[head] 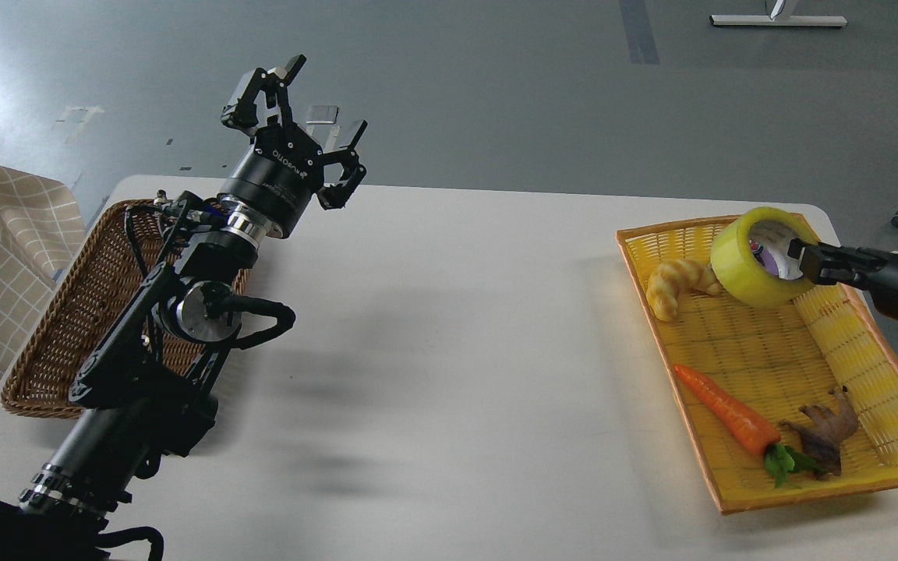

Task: Place and transfer tape with both arms
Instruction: 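Grasp the yellow tape roll with the right gripper and lift, then carry the tape roll toward the table center and lower it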

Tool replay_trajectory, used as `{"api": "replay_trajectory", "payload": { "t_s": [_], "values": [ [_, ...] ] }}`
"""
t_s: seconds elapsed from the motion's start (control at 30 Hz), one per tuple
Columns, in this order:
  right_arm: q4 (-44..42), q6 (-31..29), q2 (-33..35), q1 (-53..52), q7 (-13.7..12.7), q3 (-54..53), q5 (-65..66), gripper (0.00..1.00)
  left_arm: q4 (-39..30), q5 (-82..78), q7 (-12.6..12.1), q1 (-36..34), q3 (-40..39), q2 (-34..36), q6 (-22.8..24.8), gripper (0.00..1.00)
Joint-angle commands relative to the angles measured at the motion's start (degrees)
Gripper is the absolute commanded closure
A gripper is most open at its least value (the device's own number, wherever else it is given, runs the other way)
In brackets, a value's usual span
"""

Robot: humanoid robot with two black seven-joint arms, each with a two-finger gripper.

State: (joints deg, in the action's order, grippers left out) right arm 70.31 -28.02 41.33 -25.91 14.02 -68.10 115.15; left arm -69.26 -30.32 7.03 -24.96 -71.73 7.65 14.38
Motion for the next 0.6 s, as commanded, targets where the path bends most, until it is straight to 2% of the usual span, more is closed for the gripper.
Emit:
{"api": "replay_trajectory", "payload": {
  "t_s": [0.0,0.13,0.33,0.57],
  "values": [
    [0.1,0.0,-0.7,-6.4,-0.1,0.8,-1.5,0.8,0.0,0.0,0.0,0.0,0.0,0.0,-0.1,0.02],
    [0.4,0.0,-6.0,-10.1,-0.8,3.5,-1.2,0.8,-0.1,-0.1,0.0,0.0,-0.1,0.0,-0.2,0.02],
    [-1.0,0.0,-13.8,-20.2,-1.7,16.4,-0.6,0.8,-0.3,0.0,0.0,0.0,-0.6,0.5,-0.2,0.02],
    [-8.7,0.0,-25.5,-27.5,-1.8,25.8,0.9,0.8,-0.3,0.0,0.0,0.1,-1.8,1.0,-0.3,0.02]
  ]
}}
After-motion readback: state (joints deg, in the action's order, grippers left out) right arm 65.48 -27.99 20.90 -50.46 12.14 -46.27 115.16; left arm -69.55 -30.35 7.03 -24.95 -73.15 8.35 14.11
